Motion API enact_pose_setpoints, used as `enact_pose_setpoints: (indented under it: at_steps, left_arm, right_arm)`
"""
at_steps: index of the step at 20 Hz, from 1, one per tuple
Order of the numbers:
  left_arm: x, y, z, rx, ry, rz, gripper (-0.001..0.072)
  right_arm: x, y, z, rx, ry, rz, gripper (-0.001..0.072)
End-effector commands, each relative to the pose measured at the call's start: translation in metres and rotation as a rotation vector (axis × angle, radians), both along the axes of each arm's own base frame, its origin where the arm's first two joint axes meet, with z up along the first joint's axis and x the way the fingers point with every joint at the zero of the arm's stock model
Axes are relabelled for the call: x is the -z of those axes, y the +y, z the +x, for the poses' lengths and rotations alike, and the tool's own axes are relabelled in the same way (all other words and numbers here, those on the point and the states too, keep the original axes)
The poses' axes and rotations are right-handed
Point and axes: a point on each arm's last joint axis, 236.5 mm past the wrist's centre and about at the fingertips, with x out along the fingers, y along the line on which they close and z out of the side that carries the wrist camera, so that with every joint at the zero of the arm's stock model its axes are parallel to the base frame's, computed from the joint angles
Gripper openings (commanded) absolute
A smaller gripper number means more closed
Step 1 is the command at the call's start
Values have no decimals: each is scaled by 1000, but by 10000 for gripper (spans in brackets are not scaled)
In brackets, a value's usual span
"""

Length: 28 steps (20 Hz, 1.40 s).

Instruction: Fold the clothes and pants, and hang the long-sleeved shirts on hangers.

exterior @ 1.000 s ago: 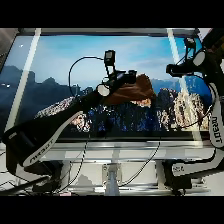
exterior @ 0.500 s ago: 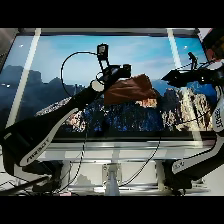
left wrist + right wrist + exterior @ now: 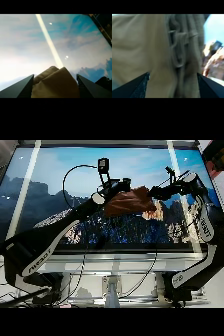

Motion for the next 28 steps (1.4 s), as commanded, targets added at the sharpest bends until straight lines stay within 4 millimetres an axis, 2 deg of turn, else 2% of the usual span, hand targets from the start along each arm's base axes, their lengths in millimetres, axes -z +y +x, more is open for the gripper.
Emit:
enact_pose_setpoints:
  at_steps: [1, 7, 9, 11, 13, 15, 17, 19, 20, 21, 23, 26, 28]
  left_arm:
    - [1, 0, 0, -1, 0, 1, 603]
    - [1, 1, 0, -1, 0, 2, 603]
    - [1, 1, 0, -1, 0, 2, 603]
    - [1, 1, 0, -1, 0, 2, 603]
    - [1, 1, 0, -1, 0, 2, 603]
    - [1, 1, 0, -1, 0, 2, 603]
    - [1, 1, 1, -1, 0, 2, 603]
    - [1, 1, 1, -1, 0, 2, 603]
    - [1, 1, 1, -1, 0, 2, 603]
    - [1, 1, 1, 0, -4, 7, 603]
    - [-1, 0, 0, 18, -41, 50, 602]
    - [-13, 1, -1, 51, -128, 128, 601]
    - [-34, 8, 0, 43, -156, 115, 593]
  right_arm:
    - [12, -10, 10, 55, 0, -66, 680]
    - [20, -7, 25, 51, 60, -34, 678]
    - [29, -5, 18, 24, 132, -15, 679]
    - [42, -2, 3, 6, 241, 23, 679]
    - [48, 14, -13, -18, 333, 134, 679]
    - [44, 38, -24, -48, 402, 278, 679]
    - [37, 60, -22, -79, 393, 369, 679]
    - [37, 78, -11, -110, 317, 371, 677]
    - [37, 87, -5, -116, 283, 366, 624]
    - [37, 96, 2, -116, 247, 359, 448]
    - [35, 107, 9, -119, 211, 346, 9]
    - [15, 108, 17, -184, 135, 336, 13]
    - [-14, 94, 25, -190, 77, 333, 13]
